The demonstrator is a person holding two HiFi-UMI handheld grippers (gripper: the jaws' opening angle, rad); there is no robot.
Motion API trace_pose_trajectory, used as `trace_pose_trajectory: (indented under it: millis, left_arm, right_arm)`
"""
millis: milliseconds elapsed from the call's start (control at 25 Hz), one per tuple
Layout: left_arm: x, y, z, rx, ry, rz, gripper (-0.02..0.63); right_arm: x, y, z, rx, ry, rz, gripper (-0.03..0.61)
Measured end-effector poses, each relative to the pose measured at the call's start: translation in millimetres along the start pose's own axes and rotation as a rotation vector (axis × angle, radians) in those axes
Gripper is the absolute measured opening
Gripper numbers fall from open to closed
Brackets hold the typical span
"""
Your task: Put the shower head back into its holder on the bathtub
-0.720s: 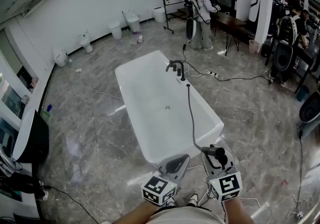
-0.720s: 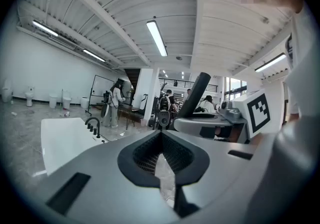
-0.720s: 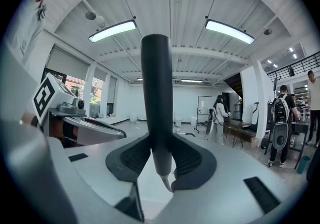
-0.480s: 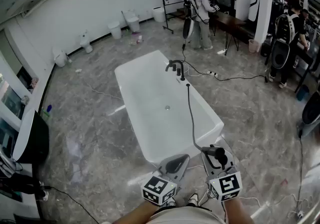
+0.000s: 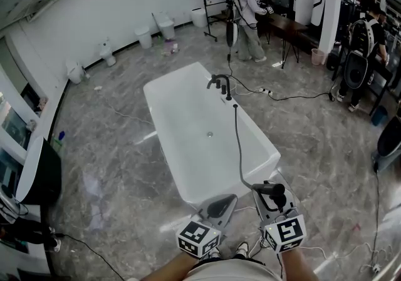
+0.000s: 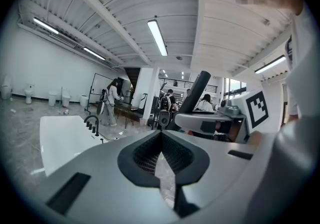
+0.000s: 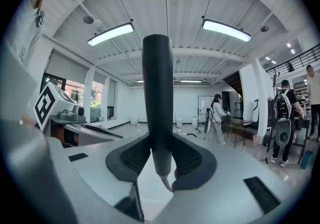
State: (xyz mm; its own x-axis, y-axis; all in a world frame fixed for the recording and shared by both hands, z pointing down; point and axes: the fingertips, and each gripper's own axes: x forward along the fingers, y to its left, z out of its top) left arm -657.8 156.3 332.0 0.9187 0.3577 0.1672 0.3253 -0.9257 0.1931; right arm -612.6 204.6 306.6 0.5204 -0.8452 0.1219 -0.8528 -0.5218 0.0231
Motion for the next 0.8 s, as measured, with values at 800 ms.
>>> trace_pose_trajectory:
  millis: [800]
  left_arm:
    - [38,-16,-5,0.024,0.022,0.001,0.003]
  right_arm:
    - [-21,-59,18,-0.019,-0.063,-0.019,0.141]
